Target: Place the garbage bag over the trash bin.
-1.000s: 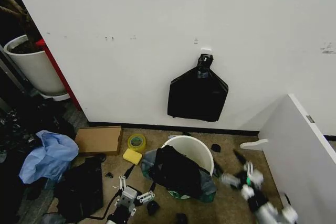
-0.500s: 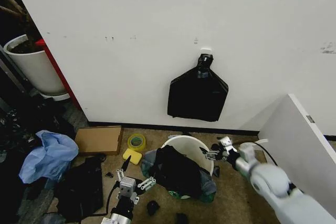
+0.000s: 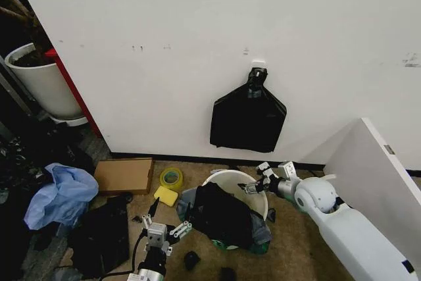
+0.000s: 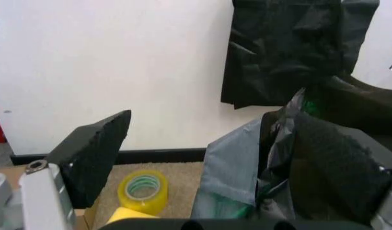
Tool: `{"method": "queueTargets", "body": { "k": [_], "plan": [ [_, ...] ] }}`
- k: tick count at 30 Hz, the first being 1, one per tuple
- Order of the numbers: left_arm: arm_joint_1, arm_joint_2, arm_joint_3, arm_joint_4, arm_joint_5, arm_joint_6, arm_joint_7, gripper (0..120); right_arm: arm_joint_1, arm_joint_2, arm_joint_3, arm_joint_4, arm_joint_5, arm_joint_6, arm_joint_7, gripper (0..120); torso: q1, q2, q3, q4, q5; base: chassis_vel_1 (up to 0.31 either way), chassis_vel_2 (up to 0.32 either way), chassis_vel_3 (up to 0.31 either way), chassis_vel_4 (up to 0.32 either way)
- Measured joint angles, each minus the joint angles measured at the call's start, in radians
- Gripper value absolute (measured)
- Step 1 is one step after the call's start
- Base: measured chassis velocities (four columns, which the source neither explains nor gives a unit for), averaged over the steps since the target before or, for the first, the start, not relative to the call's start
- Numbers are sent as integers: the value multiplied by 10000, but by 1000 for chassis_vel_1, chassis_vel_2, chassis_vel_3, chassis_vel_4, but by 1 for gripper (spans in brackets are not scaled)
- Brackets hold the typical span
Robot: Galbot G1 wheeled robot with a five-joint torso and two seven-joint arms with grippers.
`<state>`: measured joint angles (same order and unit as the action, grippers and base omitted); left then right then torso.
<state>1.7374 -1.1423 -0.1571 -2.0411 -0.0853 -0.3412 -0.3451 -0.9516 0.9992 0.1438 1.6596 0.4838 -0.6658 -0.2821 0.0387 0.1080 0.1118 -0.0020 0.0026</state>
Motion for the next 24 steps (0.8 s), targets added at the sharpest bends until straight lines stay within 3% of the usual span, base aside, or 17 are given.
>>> {"method": "queueTargets", "body": {
  "k": [9, 12, 15, 21, 24],
  "plan": [
    [-28, -128, 50, 147, 57, 1, -115, 100, -498, -22, 56, 234, 645, -22, 831, 58, -1, 0, -1, -1, 0, 0, 0, 0, 0],
    [-62, -214, 157, 189, 104, 27, -117, 100, -746, -72, -152, 465, 1468, 414, 2400, 41, -1, 0, -1, -1, 1, 0, 0, 0, 0],
    [-93, -220, 166, 216, 104, 34, -117, 100, -822, -77, -287, 601, 1910, 611, 3282, 35, -1, 0, -1, -1, 0, 0, 0, 0, 0],
    [-267, -140, 203, 321, 21, 91, -131, 100, -1262, -82, -500, 1265, 3256, 1014, 6261, 10, -1, 0, -1, 1, 1, 0, 0, 0, 0],
    [-339, -124, 234, 345, -13, 121, -135, 100, -1458, -91, -491, 1555, 3658, 1152, 7004, 6, -1, 0, -1, 2, 1, 0, 0, 0, 0]
  ]
}}
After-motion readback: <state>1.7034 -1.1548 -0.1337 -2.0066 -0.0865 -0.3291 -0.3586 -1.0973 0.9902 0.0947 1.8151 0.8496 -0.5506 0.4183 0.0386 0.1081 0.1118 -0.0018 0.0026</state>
